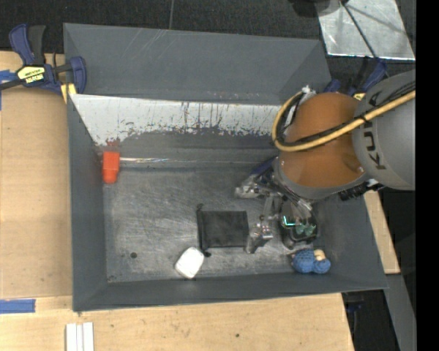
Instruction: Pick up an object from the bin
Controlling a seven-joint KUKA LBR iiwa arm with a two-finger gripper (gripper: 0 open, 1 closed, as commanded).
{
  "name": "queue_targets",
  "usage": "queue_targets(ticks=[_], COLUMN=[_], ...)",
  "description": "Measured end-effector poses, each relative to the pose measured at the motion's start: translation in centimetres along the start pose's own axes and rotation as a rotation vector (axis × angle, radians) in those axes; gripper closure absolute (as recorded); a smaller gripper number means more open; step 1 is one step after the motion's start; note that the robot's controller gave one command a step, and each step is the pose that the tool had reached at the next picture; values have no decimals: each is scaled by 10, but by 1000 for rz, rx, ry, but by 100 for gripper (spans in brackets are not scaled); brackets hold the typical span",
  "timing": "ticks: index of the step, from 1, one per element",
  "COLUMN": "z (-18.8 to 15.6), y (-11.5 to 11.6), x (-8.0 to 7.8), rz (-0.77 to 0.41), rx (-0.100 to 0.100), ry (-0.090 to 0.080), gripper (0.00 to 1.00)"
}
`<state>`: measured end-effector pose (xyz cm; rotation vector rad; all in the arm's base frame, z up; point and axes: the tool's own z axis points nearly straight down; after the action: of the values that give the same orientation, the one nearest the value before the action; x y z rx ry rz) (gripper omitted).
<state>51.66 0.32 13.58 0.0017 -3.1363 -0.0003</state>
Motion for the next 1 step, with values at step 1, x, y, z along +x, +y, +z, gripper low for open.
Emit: queue_targets(ticks=[1], z=[63], y=[1], x=[-34], rz=[148], rx=[-1], ry=[-7], gripper=[0])
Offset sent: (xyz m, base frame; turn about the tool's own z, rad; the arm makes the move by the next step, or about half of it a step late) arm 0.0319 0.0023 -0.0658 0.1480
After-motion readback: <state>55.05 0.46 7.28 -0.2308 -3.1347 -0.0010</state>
